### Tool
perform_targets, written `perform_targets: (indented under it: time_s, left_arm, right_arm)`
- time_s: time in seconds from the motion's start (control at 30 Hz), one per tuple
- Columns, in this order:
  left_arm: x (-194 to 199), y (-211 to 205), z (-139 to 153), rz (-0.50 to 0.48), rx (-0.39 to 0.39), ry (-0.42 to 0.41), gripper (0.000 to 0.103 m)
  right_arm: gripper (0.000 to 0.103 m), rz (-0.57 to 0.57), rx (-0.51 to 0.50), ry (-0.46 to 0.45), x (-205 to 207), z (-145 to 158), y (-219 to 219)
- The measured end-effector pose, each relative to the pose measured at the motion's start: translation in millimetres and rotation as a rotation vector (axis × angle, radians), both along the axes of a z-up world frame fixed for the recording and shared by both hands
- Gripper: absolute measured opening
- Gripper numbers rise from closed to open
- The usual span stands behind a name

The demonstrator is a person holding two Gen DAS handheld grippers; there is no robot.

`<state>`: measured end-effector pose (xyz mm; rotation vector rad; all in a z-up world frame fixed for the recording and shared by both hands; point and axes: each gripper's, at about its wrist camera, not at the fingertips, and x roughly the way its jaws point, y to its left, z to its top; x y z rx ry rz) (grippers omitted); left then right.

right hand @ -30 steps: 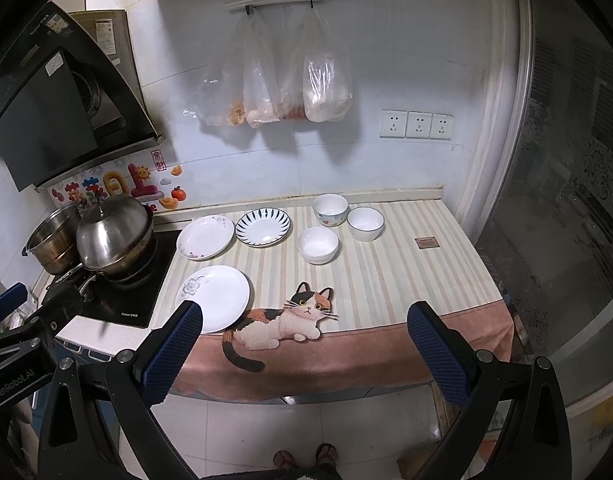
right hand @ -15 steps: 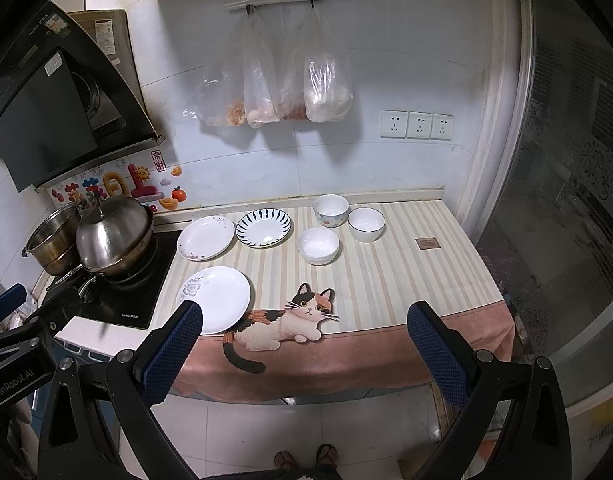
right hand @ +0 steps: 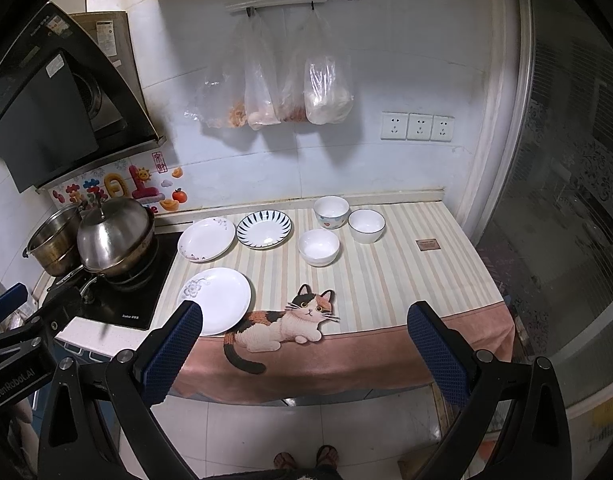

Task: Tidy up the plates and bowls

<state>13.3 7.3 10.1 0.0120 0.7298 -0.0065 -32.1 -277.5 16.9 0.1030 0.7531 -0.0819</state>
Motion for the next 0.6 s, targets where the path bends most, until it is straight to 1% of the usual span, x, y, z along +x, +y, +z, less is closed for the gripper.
perform_targets:
  time_s: [0.6]
  left_arm:
    - [4.6, 5.0, 2.7, 0.002, 0.000, -0.007, 0.103]
  right_arm:
    - [0.103, 0.001, 0.004, -0.009, 5.1, 4.9, 1.8]
